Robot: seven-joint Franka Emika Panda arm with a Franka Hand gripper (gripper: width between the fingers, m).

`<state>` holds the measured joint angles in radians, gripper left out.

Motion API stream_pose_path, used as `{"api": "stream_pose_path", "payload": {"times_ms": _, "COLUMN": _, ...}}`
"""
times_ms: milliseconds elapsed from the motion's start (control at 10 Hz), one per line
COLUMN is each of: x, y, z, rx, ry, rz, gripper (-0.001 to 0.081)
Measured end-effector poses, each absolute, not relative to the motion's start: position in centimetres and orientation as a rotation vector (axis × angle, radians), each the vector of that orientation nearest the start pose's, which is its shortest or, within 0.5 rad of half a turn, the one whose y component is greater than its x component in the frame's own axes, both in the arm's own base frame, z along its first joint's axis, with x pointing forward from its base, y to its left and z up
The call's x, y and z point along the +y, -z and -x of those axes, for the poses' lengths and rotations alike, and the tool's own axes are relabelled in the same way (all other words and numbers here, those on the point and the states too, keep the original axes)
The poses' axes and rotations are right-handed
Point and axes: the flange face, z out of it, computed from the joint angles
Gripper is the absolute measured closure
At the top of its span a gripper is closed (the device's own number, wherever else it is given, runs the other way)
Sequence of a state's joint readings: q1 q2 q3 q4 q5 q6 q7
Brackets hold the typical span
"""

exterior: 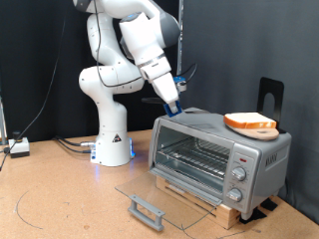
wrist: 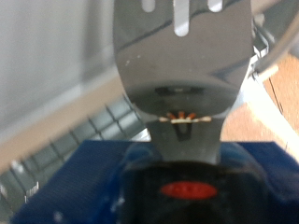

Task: Make a piece of toast with the oven

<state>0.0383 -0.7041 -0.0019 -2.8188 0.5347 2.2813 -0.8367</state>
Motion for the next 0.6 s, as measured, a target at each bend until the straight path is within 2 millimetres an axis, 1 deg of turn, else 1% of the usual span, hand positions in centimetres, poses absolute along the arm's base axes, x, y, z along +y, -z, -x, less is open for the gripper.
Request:
{"api": "stream_pose_path", "payload": {"times_ms": 200, "x": -0.8, "y": -40.8, "z": -33.3, "rx": -0.770, "ry": 0.447, "rz": 2.667, "gripper": 0.0415}}
{"api": "stream_pose_path", "payload": {"times_ms": 300, "x": -1.7, "y": -40.7, "z": -33.2, "rx": -0.785, "ry": 0.436, "rz": 2.654, "gripper": 0.0415}}
{"api": "stream_pose_path", "payload": {"times_ms": 500, "x": -1.3, "y": -41.0, "z": -33.3, "rx": -0.802, "ry": 0.439, "rz": 2.653, "gripper": 0.0415}}
{"api": "stream_pose_path", "payload": {"times_ms": 600, "x": -0.5, "y": -41.7, "z": -33.7, "rx": -0.838, "ry": 0.450, "rz": 2.648, "gripper": 0.0415}}
